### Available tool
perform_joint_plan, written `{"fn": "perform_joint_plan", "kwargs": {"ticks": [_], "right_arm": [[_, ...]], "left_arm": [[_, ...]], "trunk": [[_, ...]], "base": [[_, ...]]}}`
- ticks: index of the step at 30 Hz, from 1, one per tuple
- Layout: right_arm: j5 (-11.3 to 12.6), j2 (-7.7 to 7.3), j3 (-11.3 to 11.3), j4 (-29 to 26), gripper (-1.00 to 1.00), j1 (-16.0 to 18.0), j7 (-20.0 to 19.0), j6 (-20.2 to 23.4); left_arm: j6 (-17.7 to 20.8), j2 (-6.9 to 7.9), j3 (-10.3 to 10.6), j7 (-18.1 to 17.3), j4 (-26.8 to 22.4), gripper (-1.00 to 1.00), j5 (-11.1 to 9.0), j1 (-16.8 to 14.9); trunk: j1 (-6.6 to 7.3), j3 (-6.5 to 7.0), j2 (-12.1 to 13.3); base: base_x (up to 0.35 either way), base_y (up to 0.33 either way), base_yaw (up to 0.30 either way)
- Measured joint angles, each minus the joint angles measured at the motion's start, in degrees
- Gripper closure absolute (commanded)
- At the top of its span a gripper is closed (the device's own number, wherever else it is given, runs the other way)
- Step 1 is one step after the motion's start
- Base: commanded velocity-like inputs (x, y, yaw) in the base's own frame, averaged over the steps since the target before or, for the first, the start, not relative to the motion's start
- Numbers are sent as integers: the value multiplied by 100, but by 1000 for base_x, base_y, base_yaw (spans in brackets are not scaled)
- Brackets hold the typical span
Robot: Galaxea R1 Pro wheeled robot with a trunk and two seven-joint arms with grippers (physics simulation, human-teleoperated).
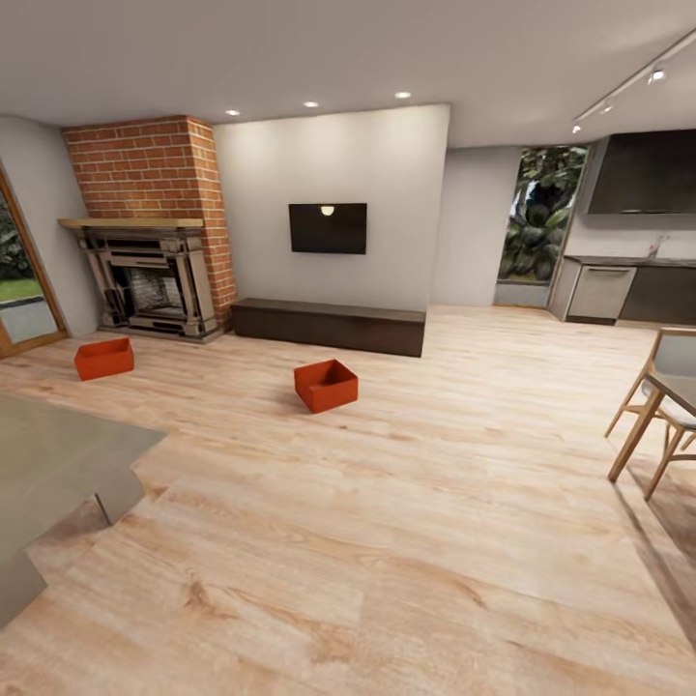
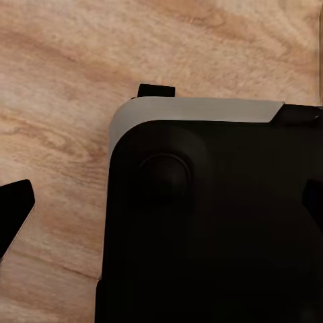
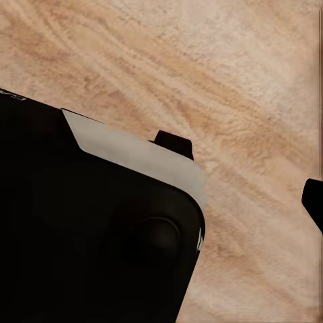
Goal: Move the two storage containers from the living room to the garage. In the garage, place one container on the floor and stack the other container on top of it (either order is fine).
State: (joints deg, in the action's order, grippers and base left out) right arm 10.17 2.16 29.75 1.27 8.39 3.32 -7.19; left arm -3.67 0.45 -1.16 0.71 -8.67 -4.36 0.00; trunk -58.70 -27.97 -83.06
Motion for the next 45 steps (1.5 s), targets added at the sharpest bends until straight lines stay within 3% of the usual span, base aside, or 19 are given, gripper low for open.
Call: {"fn": "perform_joint_plan", "kwargs": {"ticks": [45], "right_arm": [[13, 3, -9, 0, -100, 0, -8, -9]], "left_arm": [[0, 0, 0, 0, 0, -100, 2, 0]], "trunk": [[0, 0, 0]], "base": [[324, 0, 0]]}}
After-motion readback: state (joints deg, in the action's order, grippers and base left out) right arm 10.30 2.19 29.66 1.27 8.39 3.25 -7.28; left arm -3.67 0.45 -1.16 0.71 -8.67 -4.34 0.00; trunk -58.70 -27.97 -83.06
